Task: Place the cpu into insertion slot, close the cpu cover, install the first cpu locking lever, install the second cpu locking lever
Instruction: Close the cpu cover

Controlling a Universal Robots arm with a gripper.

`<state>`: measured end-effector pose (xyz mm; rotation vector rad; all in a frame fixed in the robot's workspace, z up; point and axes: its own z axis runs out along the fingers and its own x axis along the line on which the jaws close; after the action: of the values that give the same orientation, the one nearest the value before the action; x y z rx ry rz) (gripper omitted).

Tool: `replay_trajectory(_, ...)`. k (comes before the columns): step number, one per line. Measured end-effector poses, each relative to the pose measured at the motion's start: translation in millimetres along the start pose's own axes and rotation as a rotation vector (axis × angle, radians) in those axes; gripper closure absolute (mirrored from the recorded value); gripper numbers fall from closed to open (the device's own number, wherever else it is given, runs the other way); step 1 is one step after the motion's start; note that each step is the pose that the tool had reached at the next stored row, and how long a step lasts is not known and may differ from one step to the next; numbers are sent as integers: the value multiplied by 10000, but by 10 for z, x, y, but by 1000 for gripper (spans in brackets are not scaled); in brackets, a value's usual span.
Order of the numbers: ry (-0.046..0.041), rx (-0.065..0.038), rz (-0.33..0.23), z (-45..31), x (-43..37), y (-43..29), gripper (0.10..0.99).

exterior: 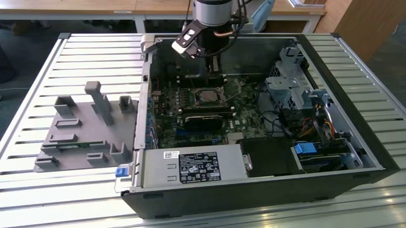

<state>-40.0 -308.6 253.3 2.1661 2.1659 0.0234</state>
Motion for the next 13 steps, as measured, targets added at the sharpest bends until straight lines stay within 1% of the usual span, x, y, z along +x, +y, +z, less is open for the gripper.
replay_trajectory(6,-1,1,0,-180,-8,12,980)
replay_trajectory(7,0,1,-2,-191,-10,13,980)
replay_trajectory(9,0,1,-1,-191,-30,13,980)
replay_trajectory(13,-2,2,25,-187,-118,13,980)
